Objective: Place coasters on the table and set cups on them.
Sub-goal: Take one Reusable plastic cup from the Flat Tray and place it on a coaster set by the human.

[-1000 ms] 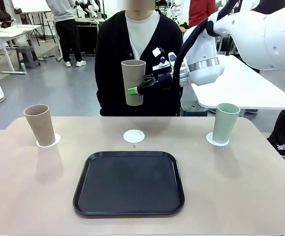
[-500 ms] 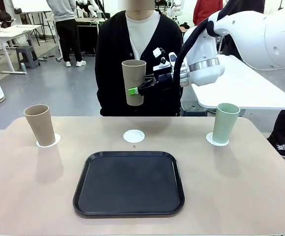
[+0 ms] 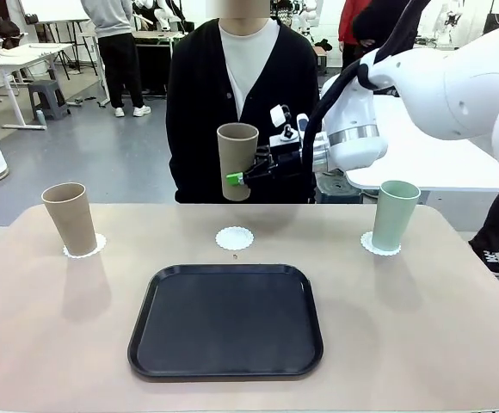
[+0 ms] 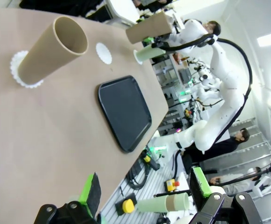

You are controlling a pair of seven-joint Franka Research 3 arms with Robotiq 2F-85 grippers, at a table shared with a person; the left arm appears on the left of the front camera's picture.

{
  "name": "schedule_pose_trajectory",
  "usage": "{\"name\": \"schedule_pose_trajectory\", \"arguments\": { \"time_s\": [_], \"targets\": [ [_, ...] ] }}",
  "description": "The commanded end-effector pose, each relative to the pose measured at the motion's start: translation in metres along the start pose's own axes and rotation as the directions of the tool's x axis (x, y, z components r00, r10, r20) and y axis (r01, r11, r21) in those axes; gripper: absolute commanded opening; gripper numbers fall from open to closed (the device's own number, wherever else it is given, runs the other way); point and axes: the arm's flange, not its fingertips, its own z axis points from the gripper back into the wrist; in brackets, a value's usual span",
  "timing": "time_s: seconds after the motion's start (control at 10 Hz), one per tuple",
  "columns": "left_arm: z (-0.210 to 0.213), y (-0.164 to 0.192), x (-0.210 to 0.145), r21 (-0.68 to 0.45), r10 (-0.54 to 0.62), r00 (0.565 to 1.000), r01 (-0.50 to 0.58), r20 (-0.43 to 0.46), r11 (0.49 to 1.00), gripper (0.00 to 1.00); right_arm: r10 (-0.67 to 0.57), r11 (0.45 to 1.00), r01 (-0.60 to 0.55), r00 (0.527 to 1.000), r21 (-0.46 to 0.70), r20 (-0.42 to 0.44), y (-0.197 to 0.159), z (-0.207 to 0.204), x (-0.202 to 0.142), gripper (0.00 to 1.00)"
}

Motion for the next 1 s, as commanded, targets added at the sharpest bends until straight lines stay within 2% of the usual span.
{"name": "schedule_pose_trajectory", "arguments": {
  "time_s": [0.0,0.5,0.9],
  "targets": [
    [0.002,-0.002,0.0,0.0,-0.005,1.0,0.005,0.004,1.0,1.0,-0.031,0.999,0.032,0.999,0.022,-0.029,0.001,-0.008,-0.016,0.82],
    [0.002,-0.002,0.0,0.0,-0.005,1.0,0.005,0.004,1.0,1.0,-0.088,0.996,0.088,0.992,-0.012,-0.087,-0.004,-0.024,-0.06,0.82],
    [0.002,-0.002,0.0,0.0,-0.005,1.0,0.005,0.004,1.0,1.0,-0.119,0.993,0.119,0.985,-0.007,-0.121,-0.006,-0.027,-0.076,0.82]
  ]
}}
